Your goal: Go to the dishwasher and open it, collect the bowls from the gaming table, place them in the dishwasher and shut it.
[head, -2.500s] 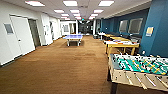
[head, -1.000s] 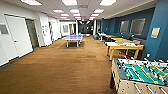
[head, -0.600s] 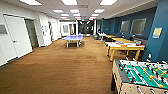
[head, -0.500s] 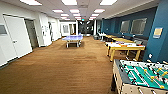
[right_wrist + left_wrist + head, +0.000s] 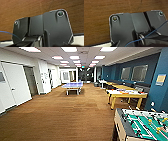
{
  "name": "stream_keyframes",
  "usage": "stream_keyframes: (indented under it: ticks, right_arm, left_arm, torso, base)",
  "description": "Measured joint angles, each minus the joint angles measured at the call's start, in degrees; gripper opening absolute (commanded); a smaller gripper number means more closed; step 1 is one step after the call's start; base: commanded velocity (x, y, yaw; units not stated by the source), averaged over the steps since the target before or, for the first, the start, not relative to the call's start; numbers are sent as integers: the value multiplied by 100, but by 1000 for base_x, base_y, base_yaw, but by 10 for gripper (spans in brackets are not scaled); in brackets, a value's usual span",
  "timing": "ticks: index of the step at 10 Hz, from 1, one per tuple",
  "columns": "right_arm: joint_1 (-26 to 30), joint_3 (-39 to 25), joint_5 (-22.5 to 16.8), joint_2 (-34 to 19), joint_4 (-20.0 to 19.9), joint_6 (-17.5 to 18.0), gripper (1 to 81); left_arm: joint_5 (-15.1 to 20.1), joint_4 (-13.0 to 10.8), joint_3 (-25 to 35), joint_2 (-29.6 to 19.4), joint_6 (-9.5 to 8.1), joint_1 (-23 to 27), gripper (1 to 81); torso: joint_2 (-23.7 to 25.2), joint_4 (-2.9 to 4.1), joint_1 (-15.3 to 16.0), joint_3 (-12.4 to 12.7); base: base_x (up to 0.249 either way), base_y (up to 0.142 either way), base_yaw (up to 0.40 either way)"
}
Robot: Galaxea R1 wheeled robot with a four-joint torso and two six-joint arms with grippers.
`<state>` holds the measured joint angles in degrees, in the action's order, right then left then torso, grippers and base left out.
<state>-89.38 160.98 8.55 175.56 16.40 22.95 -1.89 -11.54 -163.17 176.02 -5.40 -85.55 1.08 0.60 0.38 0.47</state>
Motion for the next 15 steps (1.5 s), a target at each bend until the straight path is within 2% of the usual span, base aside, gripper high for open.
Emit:
stream_keyframes:
  ticks: [14, 15]
  right_arm:
    - [-63, 0, -23, -2, 6, -2, 811]
    - [38, 0, -17, -2, 6, -2, 811]
  left_arm:
    - [22, 0, 0, 30, 4, -72, 811]
    - [10, 0, 0, 28, 4, 50, 811]
  torso:
    - [5, 0, -11, 2]
    - [-4, 0, 7, -5]
  base:
    - [191, 0, 0]
    - [191, 0, 0]
